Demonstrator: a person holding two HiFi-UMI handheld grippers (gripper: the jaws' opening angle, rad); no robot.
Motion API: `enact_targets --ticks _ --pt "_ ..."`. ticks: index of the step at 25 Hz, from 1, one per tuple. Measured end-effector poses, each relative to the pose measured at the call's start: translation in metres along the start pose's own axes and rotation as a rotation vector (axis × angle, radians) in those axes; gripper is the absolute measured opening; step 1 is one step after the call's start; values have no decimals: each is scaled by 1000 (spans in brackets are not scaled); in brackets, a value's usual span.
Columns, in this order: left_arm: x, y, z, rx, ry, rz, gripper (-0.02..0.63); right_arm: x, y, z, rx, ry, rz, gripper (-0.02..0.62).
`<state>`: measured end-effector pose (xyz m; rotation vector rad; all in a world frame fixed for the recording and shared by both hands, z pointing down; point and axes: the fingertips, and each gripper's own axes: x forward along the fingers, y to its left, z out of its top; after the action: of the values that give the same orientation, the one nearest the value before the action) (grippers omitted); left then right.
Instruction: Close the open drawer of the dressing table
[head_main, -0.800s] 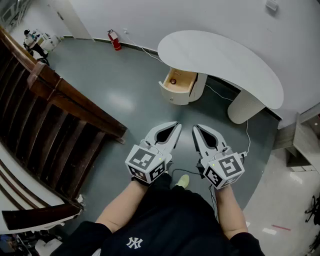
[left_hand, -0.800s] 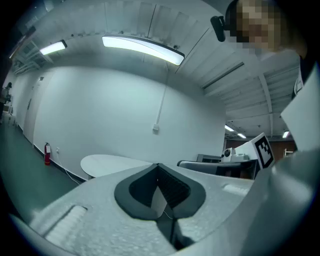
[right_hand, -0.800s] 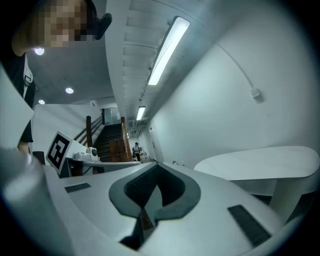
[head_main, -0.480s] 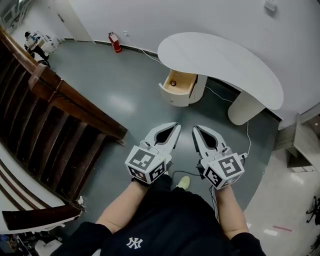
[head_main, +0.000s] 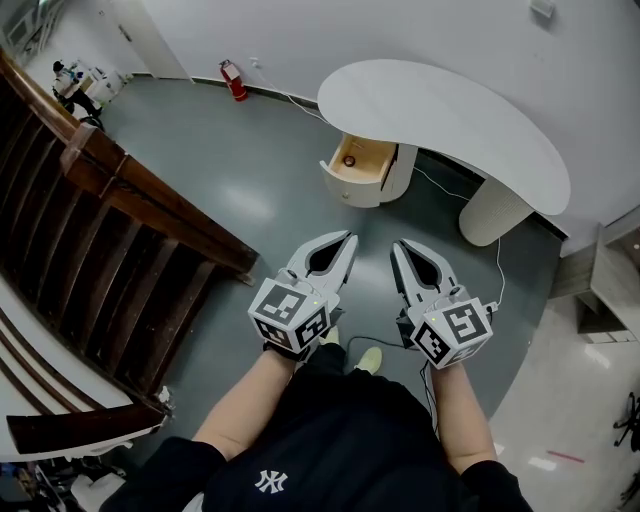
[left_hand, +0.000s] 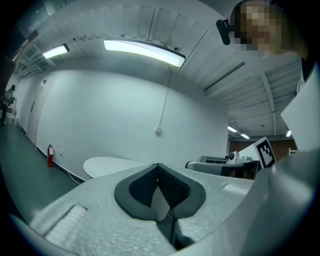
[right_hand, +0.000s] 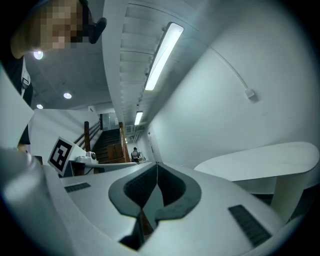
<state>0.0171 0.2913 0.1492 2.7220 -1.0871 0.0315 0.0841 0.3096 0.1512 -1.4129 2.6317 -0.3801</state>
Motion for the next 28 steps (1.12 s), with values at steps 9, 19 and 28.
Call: enact_targets --ticks 9,19,28 --pt "-4 16 -18 -13 17 49 9 14 -4 -21 -18 46 7 17" --pt "36 65 -38 -33 53 57 9 72 -40 -58 -36 136 -24 17" --pt "94 160 -62 -41 104 13 9 175 -87 -113 -84 252 -107 17"
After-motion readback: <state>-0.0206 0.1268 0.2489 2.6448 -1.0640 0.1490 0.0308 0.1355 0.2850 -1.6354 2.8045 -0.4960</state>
